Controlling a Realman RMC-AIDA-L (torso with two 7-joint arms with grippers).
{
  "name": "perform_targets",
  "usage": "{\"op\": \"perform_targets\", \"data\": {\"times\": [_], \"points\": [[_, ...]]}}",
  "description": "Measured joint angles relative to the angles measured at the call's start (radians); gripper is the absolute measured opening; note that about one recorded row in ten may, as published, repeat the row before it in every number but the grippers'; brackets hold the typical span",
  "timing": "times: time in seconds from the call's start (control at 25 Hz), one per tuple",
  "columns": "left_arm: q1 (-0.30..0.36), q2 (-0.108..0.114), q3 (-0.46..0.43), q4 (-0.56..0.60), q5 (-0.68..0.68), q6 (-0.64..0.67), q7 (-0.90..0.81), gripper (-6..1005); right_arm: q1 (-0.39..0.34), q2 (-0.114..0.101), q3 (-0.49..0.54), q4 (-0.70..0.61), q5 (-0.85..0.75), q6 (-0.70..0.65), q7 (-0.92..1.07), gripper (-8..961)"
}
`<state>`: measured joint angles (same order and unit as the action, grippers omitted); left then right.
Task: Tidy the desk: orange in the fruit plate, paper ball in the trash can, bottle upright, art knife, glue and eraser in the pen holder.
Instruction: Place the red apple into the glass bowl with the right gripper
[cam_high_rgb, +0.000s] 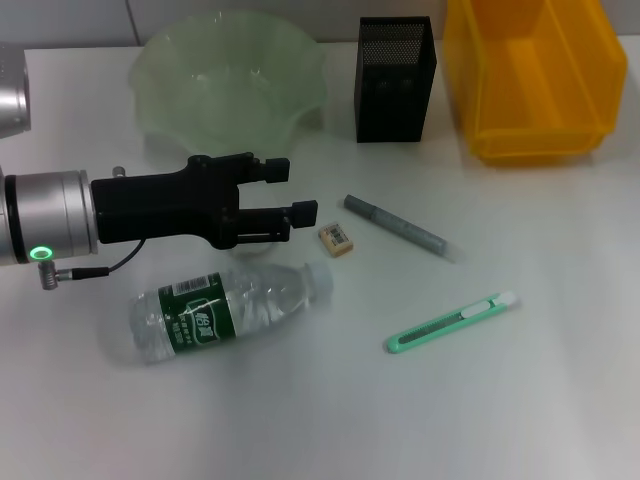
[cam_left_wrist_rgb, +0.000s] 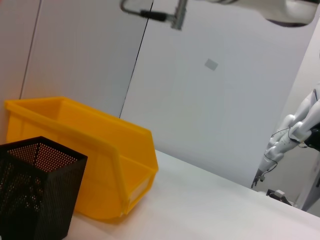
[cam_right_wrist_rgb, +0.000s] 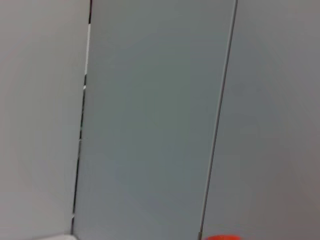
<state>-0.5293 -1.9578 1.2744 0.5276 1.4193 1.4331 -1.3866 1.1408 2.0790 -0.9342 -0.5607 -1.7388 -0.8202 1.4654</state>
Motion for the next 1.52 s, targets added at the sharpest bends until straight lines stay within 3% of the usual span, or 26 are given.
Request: {"op": "perform_targets", "data": {"times": [0.4,1.48,1.52], "points": [[-0.007,-0.006,-0.025,0.002,0.004,0.001,0.010,785,0.119,0.007,-0.003,0.126,0.163,0.122,-0.181,94],[-0.019,-0.023,-0.026,0.003,0.000,-0.001,0.023,785,0.124,0.004,-0.002,0.135,0.214,0.142,-0.213,156],[-0.019,-0.023,-0.026,0.003,-0.001,-0.001,0.023,785,0.125,0.004,-0.002,0.136,0.214,0.142,-0.214,191]]}}
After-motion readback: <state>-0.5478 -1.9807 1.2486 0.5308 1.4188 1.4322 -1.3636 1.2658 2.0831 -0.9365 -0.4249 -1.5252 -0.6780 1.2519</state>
